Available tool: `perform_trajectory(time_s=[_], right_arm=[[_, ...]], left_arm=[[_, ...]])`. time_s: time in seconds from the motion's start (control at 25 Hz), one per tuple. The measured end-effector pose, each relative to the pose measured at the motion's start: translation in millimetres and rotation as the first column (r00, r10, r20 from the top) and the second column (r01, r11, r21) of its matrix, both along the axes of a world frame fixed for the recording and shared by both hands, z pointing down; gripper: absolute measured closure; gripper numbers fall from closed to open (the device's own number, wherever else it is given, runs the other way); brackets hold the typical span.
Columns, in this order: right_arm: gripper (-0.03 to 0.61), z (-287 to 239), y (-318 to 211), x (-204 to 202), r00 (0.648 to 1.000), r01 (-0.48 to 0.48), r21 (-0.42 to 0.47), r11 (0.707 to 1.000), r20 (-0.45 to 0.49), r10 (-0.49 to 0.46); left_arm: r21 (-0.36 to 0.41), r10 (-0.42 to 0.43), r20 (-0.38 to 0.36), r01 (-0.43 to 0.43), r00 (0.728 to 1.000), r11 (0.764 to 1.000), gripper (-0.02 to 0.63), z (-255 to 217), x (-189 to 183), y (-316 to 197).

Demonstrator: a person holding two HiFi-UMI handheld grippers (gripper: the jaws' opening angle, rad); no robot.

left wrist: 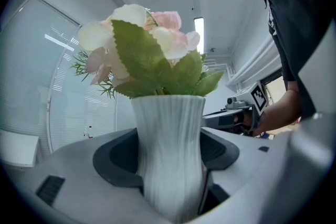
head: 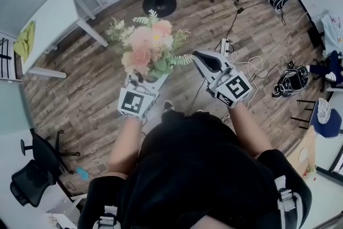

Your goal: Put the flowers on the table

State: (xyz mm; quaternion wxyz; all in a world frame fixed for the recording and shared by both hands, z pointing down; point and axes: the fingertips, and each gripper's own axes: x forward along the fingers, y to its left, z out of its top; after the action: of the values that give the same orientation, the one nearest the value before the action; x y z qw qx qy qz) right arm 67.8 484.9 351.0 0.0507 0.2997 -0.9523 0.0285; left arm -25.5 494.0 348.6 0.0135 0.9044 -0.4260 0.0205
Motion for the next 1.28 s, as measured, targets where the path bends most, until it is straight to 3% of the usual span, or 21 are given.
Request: perform_trajectory(time_s=[0.64,1.28], right_arm=[[0.552,5.5,-44.1,-26.4,1.0,-0.002,-0.001,1.0,-0.001,0.002],[0.557,13.0,-197.9,-12.6,0.995,0.095,-0.013,0.995,0.025,-0.094]], left_arm=[[0.006,0.005,0.013,-0.006,1.0,1.0,0.279,5.1,-29.2,-50.7],[0.014,-0.068,0.04,0.067,0.997,0.998,0.279,-0.2,-8.0,-200.2]])
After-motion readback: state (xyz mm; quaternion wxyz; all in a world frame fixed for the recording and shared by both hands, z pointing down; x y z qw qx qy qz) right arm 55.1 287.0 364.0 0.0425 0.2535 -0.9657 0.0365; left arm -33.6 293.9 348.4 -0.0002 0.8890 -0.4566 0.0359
